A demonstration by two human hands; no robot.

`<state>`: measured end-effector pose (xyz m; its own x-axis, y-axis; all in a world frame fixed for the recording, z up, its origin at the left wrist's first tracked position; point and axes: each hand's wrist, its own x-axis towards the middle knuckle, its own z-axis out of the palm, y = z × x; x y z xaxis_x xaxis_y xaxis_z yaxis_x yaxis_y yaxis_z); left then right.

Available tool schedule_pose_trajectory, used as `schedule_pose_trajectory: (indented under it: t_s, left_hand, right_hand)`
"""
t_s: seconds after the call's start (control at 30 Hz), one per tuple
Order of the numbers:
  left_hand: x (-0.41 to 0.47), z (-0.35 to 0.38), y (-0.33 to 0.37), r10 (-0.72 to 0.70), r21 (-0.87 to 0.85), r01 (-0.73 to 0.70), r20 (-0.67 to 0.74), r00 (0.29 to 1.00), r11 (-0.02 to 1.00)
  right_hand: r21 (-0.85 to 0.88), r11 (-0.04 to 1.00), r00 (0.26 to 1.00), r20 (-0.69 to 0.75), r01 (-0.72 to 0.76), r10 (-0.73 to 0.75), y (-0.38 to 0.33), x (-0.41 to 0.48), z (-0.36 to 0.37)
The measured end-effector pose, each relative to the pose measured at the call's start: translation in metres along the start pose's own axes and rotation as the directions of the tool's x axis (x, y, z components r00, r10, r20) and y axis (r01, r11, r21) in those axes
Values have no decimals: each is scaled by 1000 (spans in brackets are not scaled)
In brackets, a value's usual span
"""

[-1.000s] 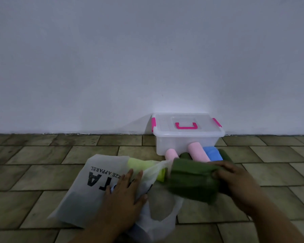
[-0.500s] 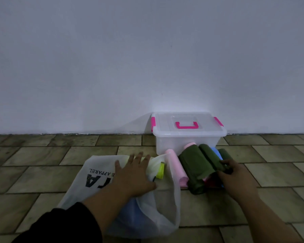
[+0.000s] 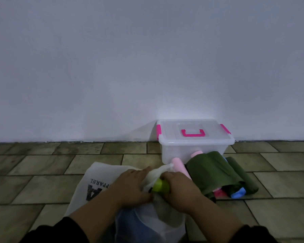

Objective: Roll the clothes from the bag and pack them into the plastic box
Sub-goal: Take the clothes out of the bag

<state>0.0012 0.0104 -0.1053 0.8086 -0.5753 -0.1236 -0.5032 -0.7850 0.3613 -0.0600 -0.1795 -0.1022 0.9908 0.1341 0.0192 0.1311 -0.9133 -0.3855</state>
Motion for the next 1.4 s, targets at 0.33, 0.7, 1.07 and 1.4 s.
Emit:
schedule_pose_trajectory:
  t_s: [0.33, 0.7, 1.07, 1.4]
  left_hand:
    - [-11, 21, -10, -76, -118, 74, -17, 997, 990]
    - [-32, 31, 4, -196, -30, 195, -33, 980, 980]
    - [-67, 32, 4, -196, 2, 196, 92, 976, 981]
    - [-76, 46, 19, -141, -148, 140, 6, 990, 979]
  right_hand:
    - [209, 975, 995, -49, -78, 90, 8, -3, -14]
    - [621, 742, 506, -568, -254, 649, 93, -92, -68]
    - [156, 797, 575, -614, -583, 541, 72, -77, -59]
    - [394, 909, 978, -88, -139, 187, -16, -116, 12]
